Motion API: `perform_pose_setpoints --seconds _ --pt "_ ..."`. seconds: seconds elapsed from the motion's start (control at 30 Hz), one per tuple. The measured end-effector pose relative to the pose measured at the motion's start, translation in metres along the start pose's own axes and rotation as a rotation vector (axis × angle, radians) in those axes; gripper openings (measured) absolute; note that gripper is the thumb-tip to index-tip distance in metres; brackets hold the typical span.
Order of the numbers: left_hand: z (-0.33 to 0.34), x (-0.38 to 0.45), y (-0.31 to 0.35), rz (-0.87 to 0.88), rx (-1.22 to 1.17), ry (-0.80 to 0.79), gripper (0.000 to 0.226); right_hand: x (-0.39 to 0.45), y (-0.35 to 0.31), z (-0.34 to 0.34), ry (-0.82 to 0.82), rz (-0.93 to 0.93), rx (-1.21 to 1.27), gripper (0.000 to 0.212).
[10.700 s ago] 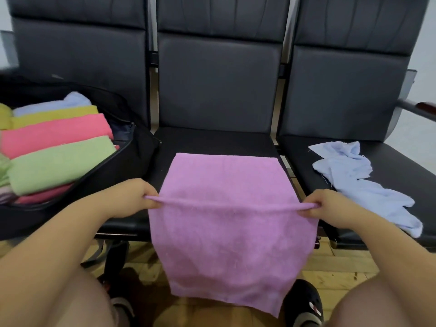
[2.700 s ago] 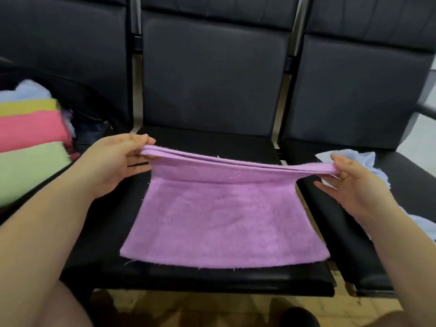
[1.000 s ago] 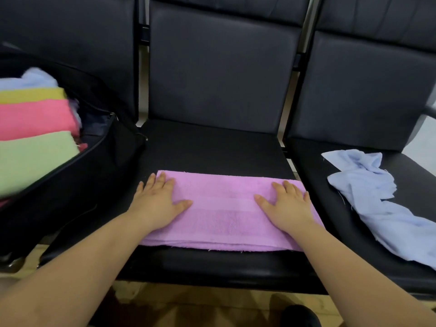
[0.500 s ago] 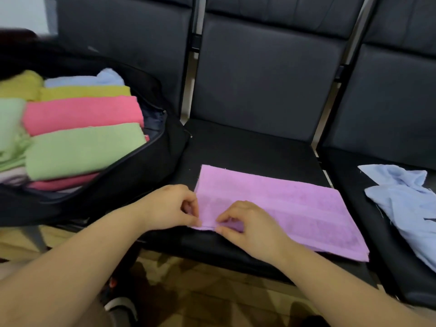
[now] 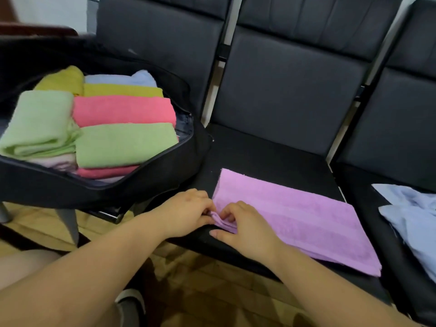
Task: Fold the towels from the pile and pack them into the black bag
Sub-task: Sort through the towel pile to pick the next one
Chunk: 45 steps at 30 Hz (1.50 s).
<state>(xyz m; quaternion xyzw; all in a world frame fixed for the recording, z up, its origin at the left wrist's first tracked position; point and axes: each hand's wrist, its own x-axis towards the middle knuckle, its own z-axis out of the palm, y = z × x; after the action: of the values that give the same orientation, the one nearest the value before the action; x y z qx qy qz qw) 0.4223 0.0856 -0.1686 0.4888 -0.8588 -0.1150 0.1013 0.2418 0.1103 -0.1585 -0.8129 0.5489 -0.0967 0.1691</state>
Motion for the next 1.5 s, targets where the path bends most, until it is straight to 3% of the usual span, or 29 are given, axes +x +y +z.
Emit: perform_pose_setpoints --seconds 0.13,0.33,0.5,0.6,0.7,0.77,0.87,1.03,1.17,1.27,1.33,1.37,1.4,1.5 --pt "-0.004 0.002 0.000 -0.007 -0.002 -0.043 0.027 -0.001 -0.004 -0.001 0.002 0.027 0.039 0.040" --pt "-0.025 -0.003 0.002 -0.087 -0.388 -0.151 0.021 -0.011 -0.012 -0.004 -0.030 0.019 0.173 0.026" --pt "-0.048 -0.013 0.010 -0.039 -0.622 -0.046 0.018 -0.018 -0.026 -0.022 -0.069 -0.028 0.489 0.023" --pt "-0.056 -0.015 0.003 -0.090 -0.539 -0.104 0.040 -0.026 -0.026 -0.047 -0.095 -0.022 0.620 0.024" --pt "-0.057 -0.012 -0.002 -0.126 -0.254 -0.256 0.031 -0.035 -0.010 -0.067 -0.123 0.007 0.695 0.021" --pt "-0.059 -0.008 -0.003 -0.143 -0.199 -0.278 0.022 -0.043 0.006 -0.079 -0.161 0.047 0.732 0.018" --pt "-0.067 0.000 -0.002 -0.179 -0.378 -0.213 0.019 -0.056 0.031 -0.096 -0.201 0.072 0.748 0.016" --pt "-0.082 0.023 0.010 -0.157 -0.512 -0.067 0.068 -0.078 0.068 -0.107 -0.187 0.065 0.816 0.023" --pt "-0.075 0.055 0.044 -0.166 -0.647 0.171 0.044 -0.091 0.088 -0.126 -0.136 0.064 0.831 0.019" --pt "-0.061 0.082 0.076 -0.124 -0.824 0.338 0.009 -0.101 0.099 -0.148 -0.073 0.111 0.837 0.018" --pt "-0.052 0.096 0.095 -0.086 -0.952 0.412 0.006 -0.106 0.114 -0.157 -0.014 0.176 0.788 0.048" --pt "-0.046 0.103 0.103 -0.063 -0.987 0.408 0.009 -0.108 0.123 -0.160 0.009 0.248 0.766 0.067" --pt "-0.040 0.110 0.110 -0.044 -0.993 0.379 0.013 -0.109 0.131 -0.161 0.026 0.339 0.744 0.072" --pt "-0.016 0.127 0.116 -0.089 -0.845 0.198 0.040 -0.108 0.154 -0.153 -0.036 0.608 0.540 0.034"
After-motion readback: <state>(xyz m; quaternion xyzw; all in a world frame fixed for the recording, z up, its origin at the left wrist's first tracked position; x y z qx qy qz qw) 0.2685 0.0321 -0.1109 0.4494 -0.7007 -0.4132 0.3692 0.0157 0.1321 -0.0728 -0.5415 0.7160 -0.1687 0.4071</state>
